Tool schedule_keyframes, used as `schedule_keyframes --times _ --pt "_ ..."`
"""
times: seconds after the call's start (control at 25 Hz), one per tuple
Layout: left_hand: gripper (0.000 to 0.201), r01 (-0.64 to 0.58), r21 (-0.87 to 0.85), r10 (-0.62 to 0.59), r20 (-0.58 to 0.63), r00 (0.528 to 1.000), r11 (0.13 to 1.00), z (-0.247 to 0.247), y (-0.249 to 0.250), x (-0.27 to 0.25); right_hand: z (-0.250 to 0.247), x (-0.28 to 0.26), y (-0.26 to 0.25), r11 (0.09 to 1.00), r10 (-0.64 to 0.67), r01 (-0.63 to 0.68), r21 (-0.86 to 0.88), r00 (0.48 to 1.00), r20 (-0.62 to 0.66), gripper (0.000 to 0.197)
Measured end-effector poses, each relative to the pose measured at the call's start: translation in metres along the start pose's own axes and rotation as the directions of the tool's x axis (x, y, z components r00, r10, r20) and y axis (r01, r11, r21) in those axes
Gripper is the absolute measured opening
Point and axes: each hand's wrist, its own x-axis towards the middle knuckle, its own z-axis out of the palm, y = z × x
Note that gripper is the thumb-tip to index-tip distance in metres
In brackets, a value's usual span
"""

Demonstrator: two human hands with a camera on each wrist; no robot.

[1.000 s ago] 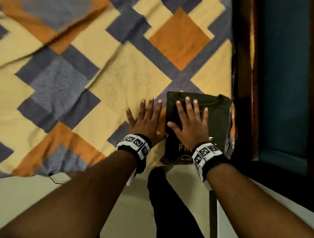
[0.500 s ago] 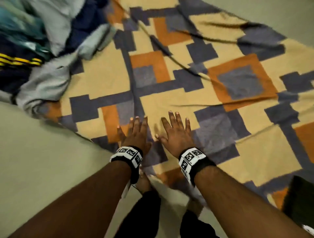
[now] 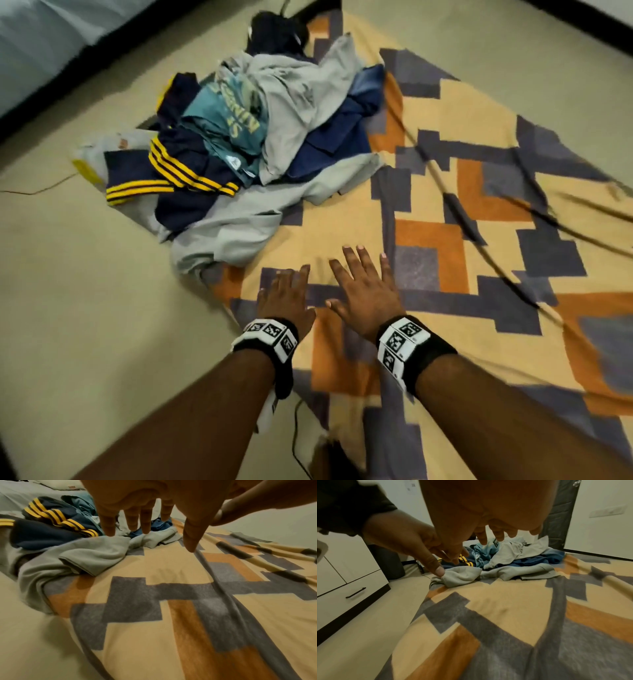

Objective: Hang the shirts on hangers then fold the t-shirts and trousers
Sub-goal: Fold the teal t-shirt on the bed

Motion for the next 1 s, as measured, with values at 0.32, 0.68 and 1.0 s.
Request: schedule_keyframes --times 0.32,0.68,1.0 --pt "0.08 0.048 -0.1 -0.059 -0.114 0.992 0.994 -0.075 -0.079 0.108 -0.075 0.144 -0.025 0.993 -0.117 0.115 -0.036 0.991 -0.057 0.068" --pt "0.06 -0.011 -0.343 -0.046 -0.157 0.986 0.939 -0.115 -0.171 0.275 -0.066 0.328 -0.06 0.995 -0.013 0.028 0.097 0.988 -0.152 0.059" --pt "0.072 -0.017 -0.518 0.003 -0.028 1.0 0.855 -0.136 -0.201 0.305 -0.09 0.407 -0.074 0.945 0.055 0.066 0.319 0.933 -0.355 0.041"
